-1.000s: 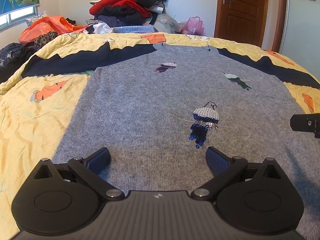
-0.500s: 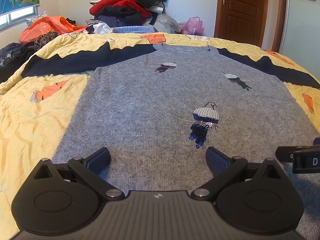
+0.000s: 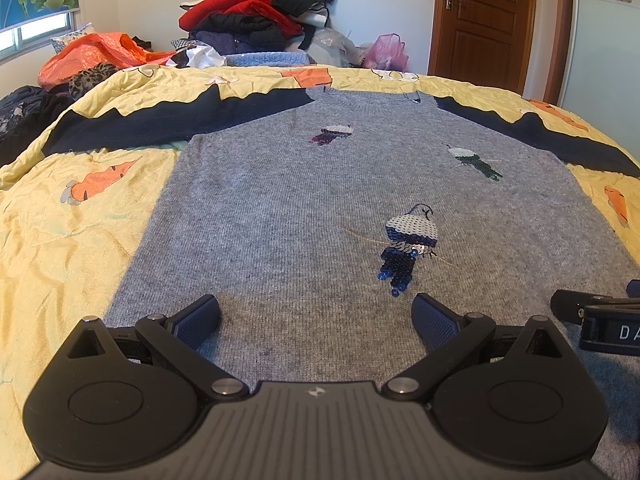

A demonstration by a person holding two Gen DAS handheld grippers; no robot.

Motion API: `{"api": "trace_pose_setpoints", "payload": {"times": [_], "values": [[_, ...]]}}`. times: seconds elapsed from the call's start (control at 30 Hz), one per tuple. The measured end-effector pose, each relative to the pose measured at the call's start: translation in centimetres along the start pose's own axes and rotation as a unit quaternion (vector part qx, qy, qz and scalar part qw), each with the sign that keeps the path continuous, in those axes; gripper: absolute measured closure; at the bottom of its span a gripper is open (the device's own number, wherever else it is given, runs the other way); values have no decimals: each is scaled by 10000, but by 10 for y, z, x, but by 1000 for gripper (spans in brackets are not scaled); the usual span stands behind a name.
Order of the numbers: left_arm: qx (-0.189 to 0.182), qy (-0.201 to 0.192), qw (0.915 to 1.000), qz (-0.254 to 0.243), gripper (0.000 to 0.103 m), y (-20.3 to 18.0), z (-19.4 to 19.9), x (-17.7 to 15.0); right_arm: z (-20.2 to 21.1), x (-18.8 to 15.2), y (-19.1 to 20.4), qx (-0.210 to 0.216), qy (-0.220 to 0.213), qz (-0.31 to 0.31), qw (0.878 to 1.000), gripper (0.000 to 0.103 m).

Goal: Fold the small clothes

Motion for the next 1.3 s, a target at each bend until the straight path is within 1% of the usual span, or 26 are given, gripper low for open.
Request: {"api": "trace_pose_setpoints", "payload": {"times": [0.07,0.13,0.33,0.47,0.6,0.7,0.9,1.3], "values": [[1,0,10000,0,0,0,0,0,2,-3,3,-94,-155,-47,9998,0],[1,1,10000,-1,0,0,0,0,3,-4,4,-125,-194,-50,9997,0],[1,1,10000,-3,0,0,0,0,1,2,-1,-1,-50,-107,9999,0],[2,0,10000,-3,0,0,1,0,2,-2,3,-38,-81,-4,10000,0],[2,0,10000,-2,0,0,1,0,6,-3,1,56,-14,-3,10000,0],[0,0,10000,-1,0,0,1,0,11,-9,-1,161,-60,30,9998,0],[3,0,10000,-3,0,0,1,0,12,-10,3,32,7,-42,10000,0],[1,-1,10000,-2,0,0,1,0,14,-13,1,91,-76,-21,9999,0]]}}
Point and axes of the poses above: each gripper's, at about its wrist camera, not at the fingertips, and z roughly against the way its jaws point, y to its left, x to its top, the point moved 1 cm from there along -z, roughly the way its jaws point, and after that the axes turned 6 degrees about z, right-handed, at the moved point
